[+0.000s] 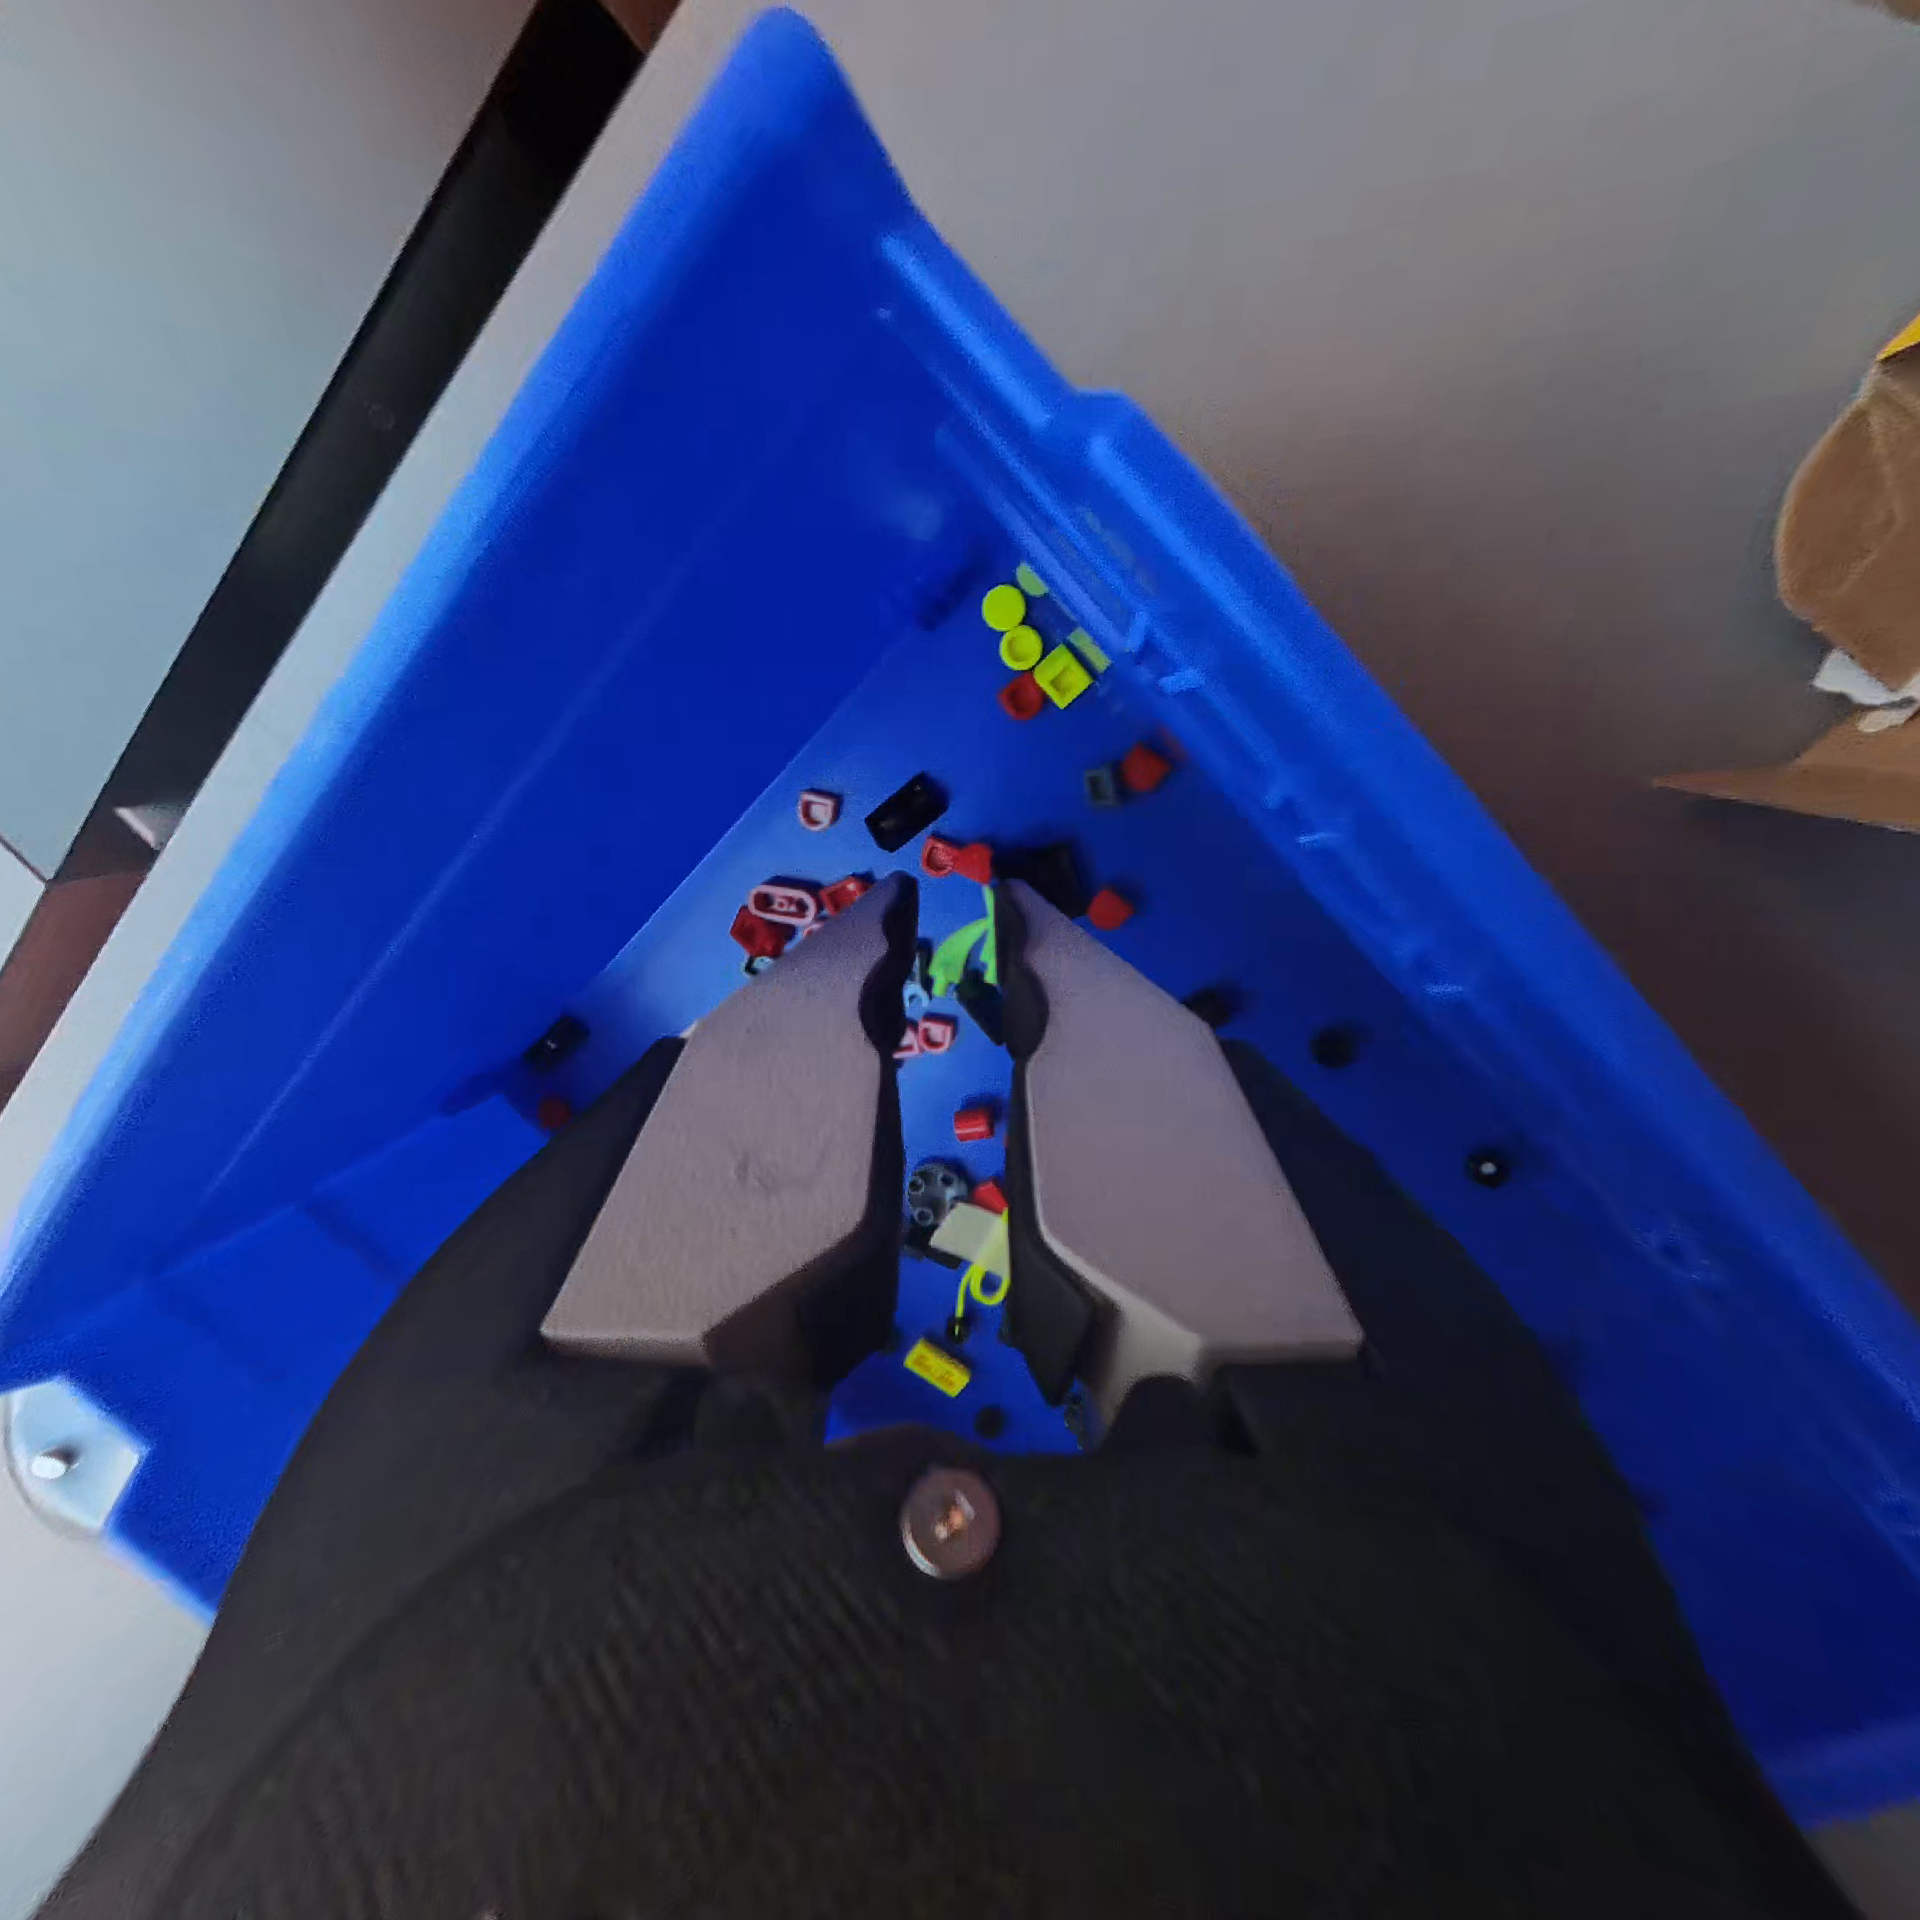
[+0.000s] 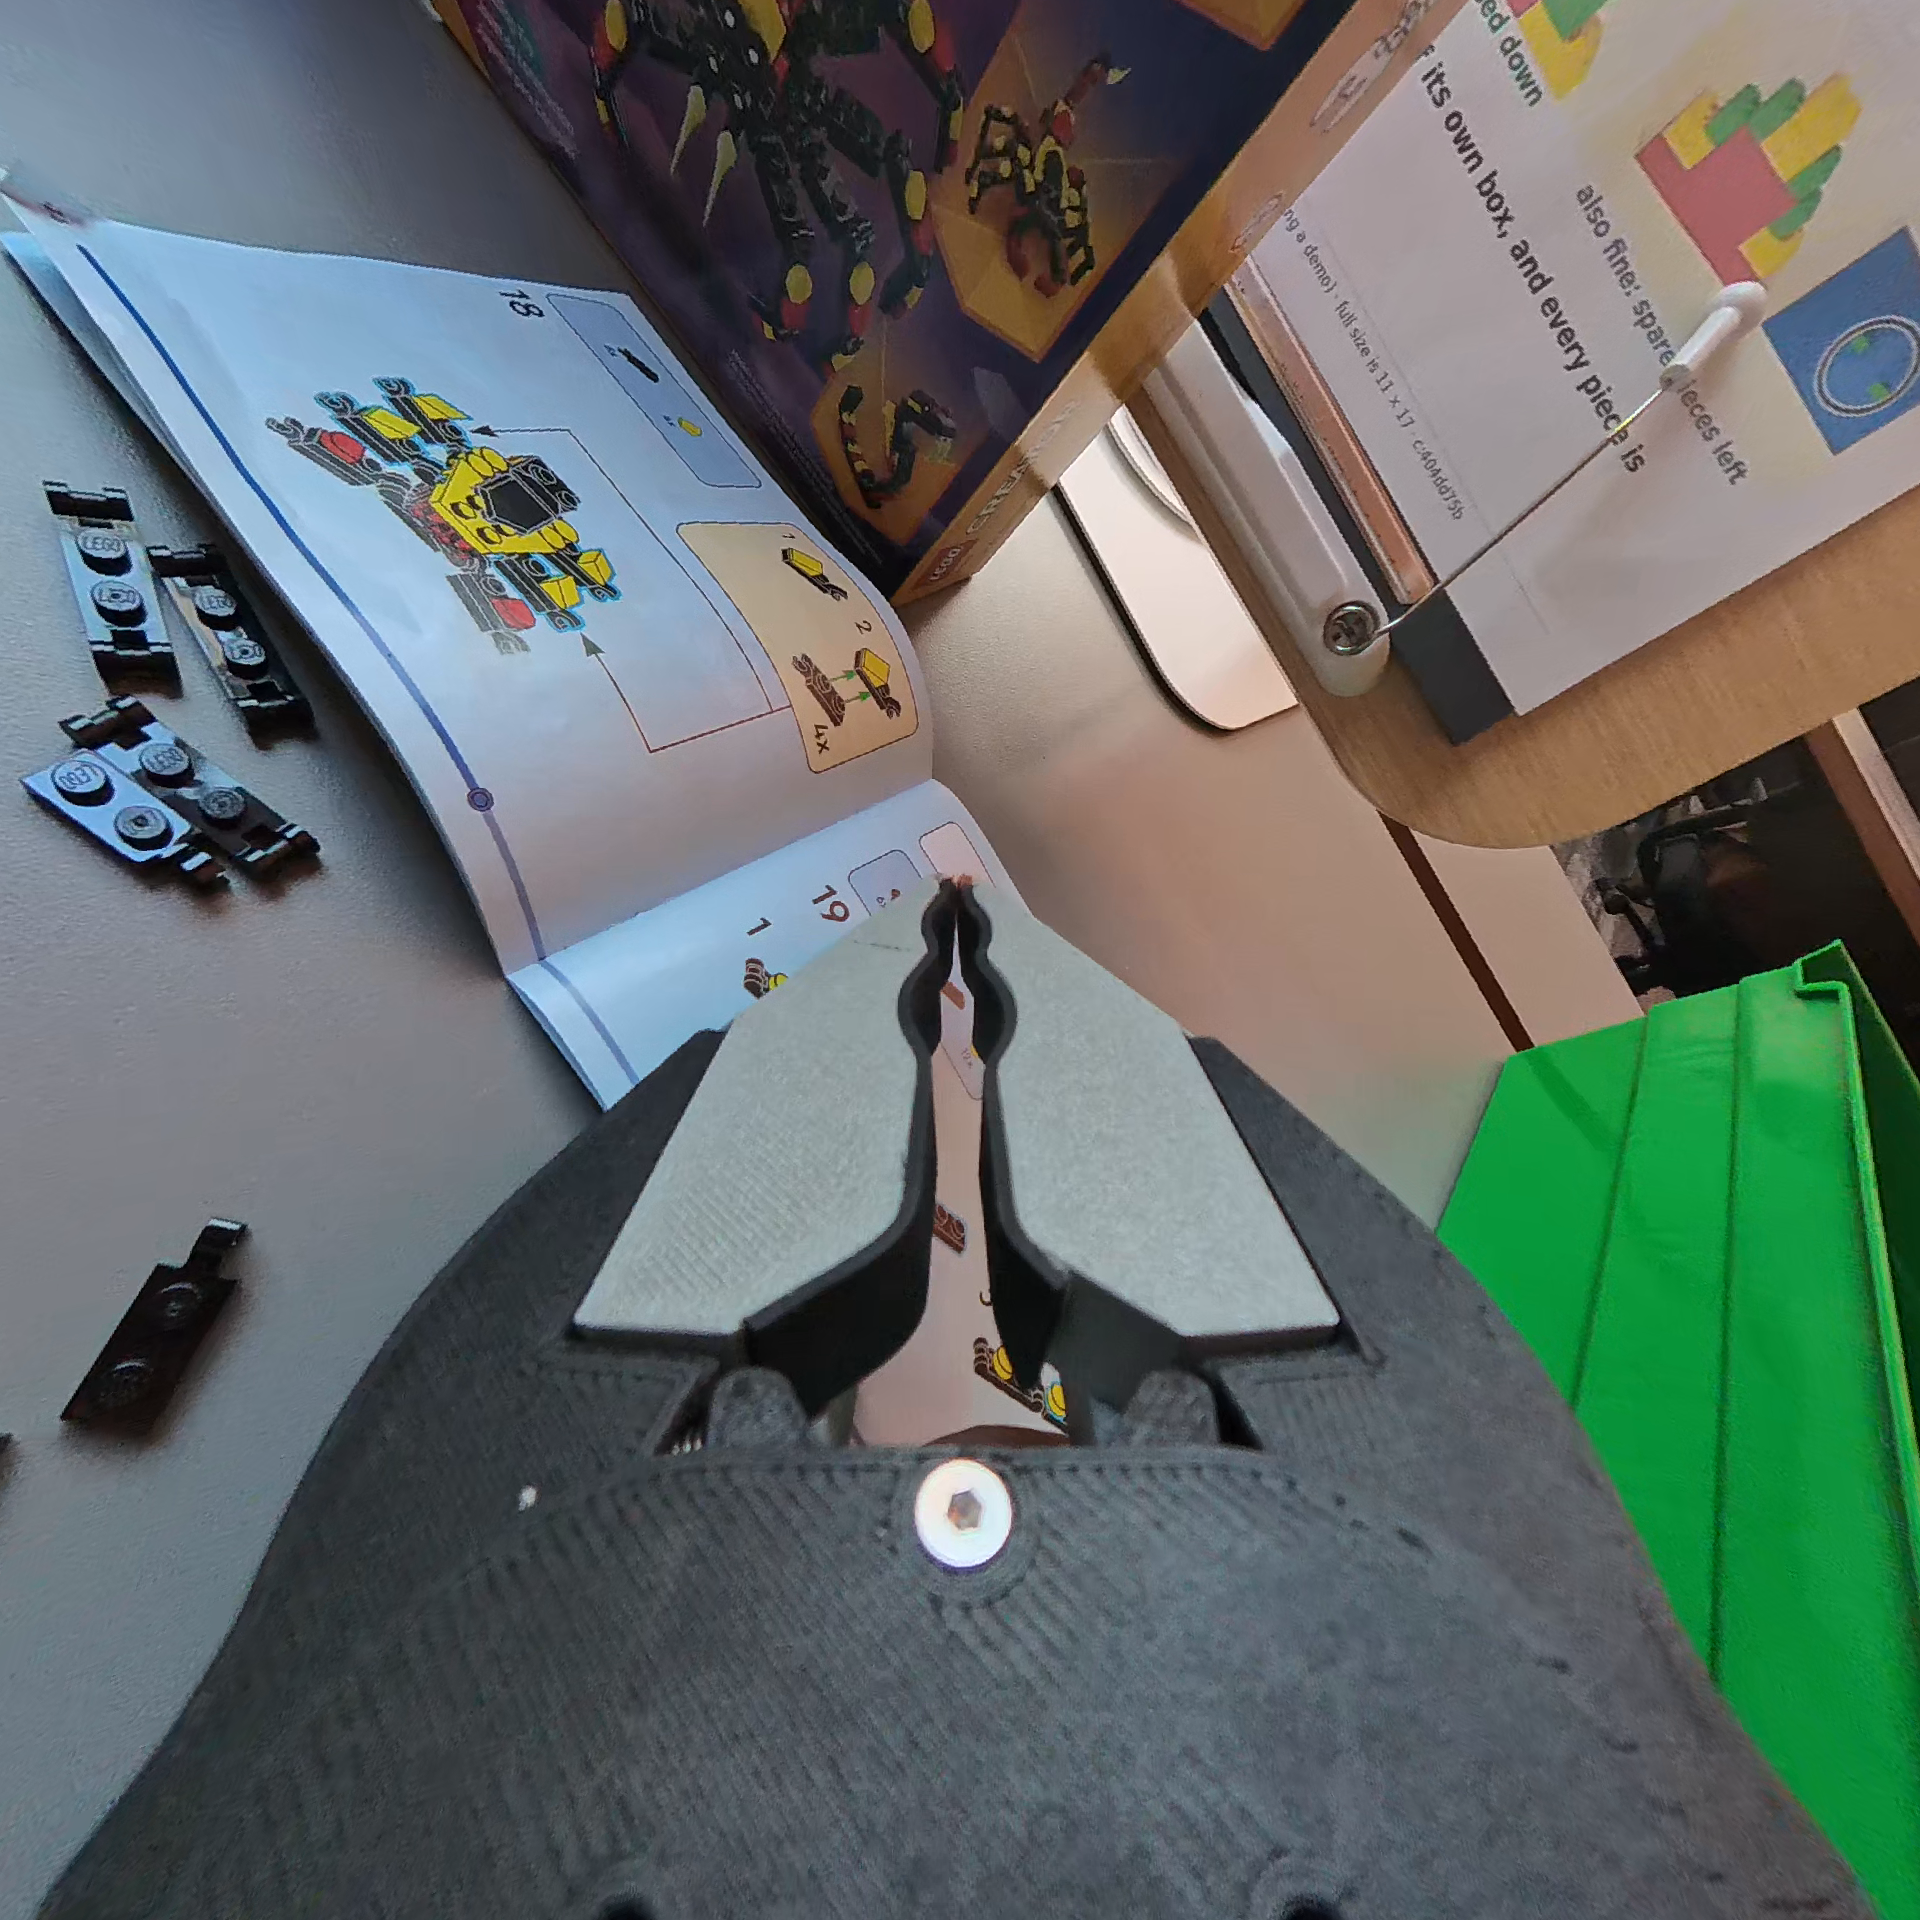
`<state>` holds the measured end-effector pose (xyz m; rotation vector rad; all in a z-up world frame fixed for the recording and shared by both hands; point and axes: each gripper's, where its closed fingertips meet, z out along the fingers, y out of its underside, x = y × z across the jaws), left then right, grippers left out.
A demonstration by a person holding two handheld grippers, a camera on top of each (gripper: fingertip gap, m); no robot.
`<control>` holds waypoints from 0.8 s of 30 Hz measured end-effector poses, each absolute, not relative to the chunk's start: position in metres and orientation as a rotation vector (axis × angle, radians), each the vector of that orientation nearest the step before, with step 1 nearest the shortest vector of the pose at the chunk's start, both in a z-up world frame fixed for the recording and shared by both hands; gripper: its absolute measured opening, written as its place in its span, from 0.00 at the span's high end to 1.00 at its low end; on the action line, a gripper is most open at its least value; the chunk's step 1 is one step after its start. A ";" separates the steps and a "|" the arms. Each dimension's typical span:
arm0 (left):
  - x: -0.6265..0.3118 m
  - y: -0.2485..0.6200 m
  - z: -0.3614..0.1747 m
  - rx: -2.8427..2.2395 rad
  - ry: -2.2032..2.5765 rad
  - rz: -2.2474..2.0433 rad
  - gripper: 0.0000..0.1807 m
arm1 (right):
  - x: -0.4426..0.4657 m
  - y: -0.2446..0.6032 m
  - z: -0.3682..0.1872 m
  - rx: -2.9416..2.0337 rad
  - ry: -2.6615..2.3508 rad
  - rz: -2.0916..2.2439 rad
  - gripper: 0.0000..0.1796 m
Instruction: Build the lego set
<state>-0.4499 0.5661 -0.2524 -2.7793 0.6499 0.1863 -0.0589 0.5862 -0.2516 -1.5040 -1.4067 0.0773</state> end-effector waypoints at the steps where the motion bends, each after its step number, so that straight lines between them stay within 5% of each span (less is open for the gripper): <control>1: -0.449 0.564 -0.258 -2.796 0.666 0.184 0.93 | -0.059 0.586 -0.251 -1.504 -1.405 0.077 1.00; 3: -0.453 0.560 -0.265 -2.836 0.683 0.210 1.00 | -0.058 0.587 -0.251 -1.507 -1.402 0.077 1.00; 24: -0.436 0.589 -0.272 -2.764 0.399 -0.119 1.00 | -0.058 0.590 -0.255 -1.514 -1.412 0.027 1.00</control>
